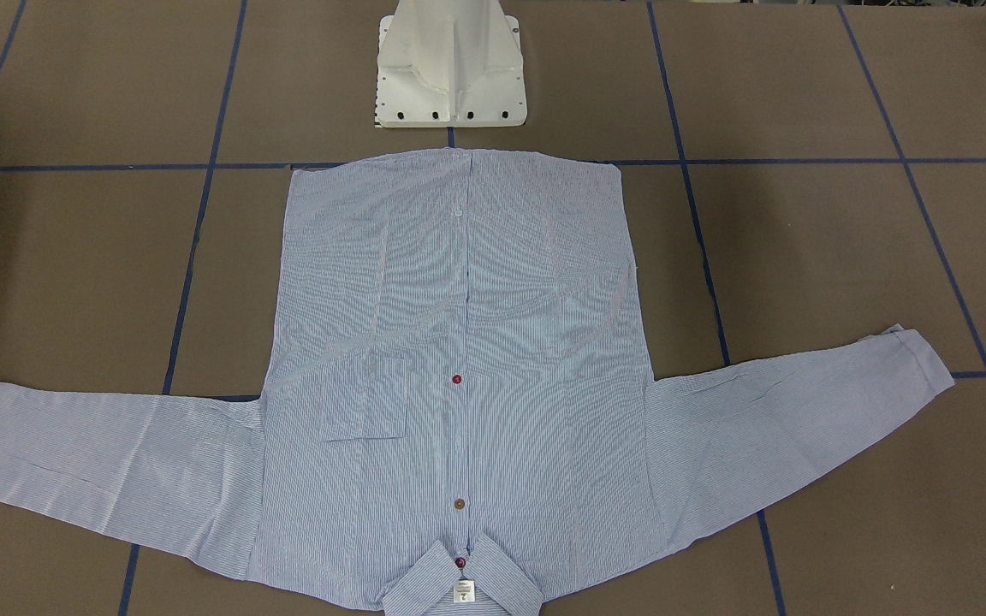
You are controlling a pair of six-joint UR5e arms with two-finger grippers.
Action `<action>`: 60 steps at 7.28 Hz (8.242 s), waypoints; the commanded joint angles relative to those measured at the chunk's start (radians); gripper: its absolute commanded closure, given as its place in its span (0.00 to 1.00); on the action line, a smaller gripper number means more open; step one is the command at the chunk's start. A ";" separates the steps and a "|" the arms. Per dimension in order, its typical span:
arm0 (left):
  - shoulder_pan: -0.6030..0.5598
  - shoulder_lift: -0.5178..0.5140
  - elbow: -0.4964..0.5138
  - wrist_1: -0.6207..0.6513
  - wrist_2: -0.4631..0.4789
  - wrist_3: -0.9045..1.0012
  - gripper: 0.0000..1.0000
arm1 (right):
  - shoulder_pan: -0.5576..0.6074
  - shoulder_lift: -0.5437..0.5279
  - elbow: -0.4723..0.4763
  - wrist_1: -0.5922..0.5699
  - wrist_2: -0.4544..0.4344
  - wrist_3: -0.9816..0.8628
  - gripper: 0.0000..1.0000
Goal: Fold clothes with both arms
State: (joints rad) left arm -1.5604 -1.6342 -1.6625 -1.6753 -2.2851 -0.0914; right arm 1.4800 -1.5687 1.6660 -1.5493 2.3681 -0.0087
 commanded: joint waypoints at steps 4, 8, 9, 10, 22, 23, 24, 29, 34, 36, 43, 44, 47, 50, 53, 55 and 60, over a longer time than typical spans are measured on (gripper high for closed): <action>0.017 0.049 0.076 -0.354 -0.017 -0.001 0.00 | -0.193 0.132 -0.487 0.737 -0.042 0.410 0.00; 0.017 0.043 0.078 -0.354 -0.040 -0.001 0.00 | -0.293 0.167 -0.488 0.741 -0.107 0.561 0.06; 0.017 0.040 0.079 -0.354 -0.039 0.001 0.00 | -0.293 0.174 -0.486 0.735 -0.107 0.561 0.17; 0.017 0.040 0.079 -0.356 -0.040 0.002 0.00 | -0.293 0.182 -0.488 0.730 -0.107 0.578 0.32; 0.017 0.019 0.079 -0.342 -0.039 -0.002 0.00 | -0.279 0.185 -0.488 0.650 -0.116 0.586 0.44; 0.017 0.017 0.079 -0.343 -0.039 -0.002 0.00 | -0.274 0.185 -0.488 0.646 -0.116 0.586 0.44; 0.017 0.017 0.079 -0.342 -0.039 -0.004 0.00 | -0.261 0.188 -0.483 0.644 -0.113 0.590 0.44; 0.019 0.014 0.081 -0.342 -0.039 -0.004 0.00 | -0.248 0.207 -0.486 0.649 -0.116 0.621 0.40; 0.017 0.014 0.081 -0.343 -0.039 -0.004 0.00 | -0.257 0.196 -0.492 0.641 -0.130 0.618 0.41; 0.017 0.014 0.081 -0.345 -0.039 -0.004 0.00 | -0.268 0.197 -0.492 0.641 -0.139 0.619 0.41; 0.017 0.014 0.083 -0.350 -0.039 -0.002 0.00 | -0.282 0.194 -0.494 0.643 -0.139 0.619 0.52; 0.017 0.014 0.083 -0.350 -0.039 -0.002 0.00 | -0.282 0.194 -0.494 0.644 -0.139 0.618 0.55; 0.017 0.014 0.083 -0.350 -0.039 -0.004 0.00 | -0.282 0.193 -0.494 0.644 -0.141 0.618 0.57; 0.017 0.014 0.083 -0.351 -0.039 -0.002 0.00 | -0.290 0.193 -0.494 0.643 -0.141 0.618 0.57; 0.017 0.014 0.081 -0.351 -0.039 -0.002 0.00 | -0.291 0.191 -0.494 0.643 -0.141 0.618 0.62; 0.017 0.013 0.081 -0.351 -0.039 -0.002 0.00 | -0.291 0.191 -0.491 0.644 -0.139 0.616 1.00; 0.017 0.008 0.081 -0.350 -0.039 -0.002 0.00 | -0.280 0.194 -0.407 0.652 -0.092 0.599 1.00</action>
State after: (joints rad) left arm -1.5432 -1.6257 -1.5813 -2.0249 -2.3240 -0.0936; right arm 1.1937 -1.3737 1.2160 -0.8987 2.2530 0.5944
